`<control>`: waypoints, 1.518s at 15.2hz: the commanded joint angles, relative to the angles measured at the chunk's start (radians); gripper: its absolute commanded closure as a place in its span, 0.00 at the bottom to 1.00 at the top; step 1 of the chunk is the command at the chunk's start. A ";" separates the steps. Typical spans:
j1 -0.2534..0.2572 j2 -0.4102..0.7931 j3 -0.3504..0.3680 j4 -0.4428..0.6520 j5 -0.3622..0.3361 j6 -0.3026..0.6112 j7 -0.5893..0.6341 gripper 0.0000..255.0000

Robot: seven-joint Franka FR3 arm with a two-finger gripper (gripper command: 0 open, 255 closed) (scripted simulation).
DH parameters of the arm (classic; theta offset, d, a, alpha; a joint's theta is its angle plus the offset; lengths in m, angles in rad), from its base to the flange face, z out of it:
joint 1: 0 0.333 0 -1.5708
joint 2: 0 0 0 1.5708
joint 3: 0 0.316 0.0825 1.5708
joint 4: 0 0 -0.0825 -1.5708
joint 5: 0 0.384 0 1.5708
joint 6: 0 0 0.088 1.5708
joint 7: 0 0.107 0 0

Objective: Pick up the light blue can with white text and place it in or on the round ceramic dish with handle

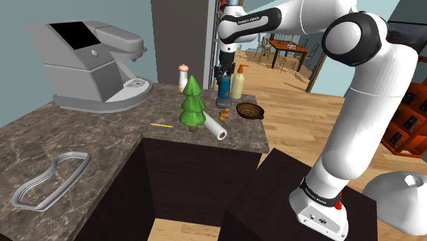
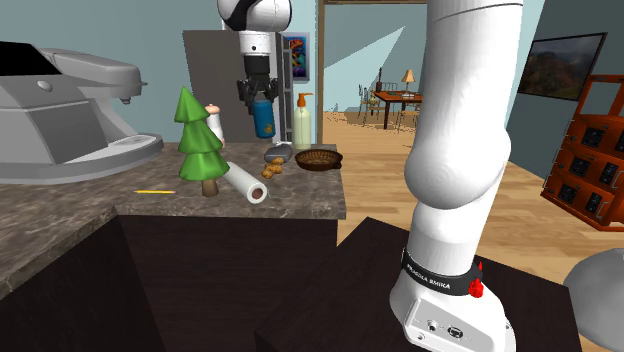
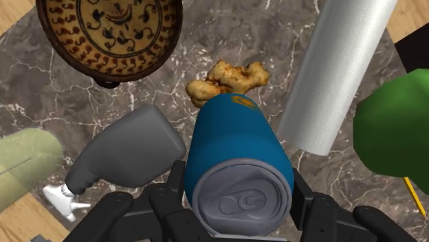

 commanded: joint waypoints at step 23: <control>-0.154 -0.188 -0.147 -0.302 -0.023 0.119 -0.295 1.00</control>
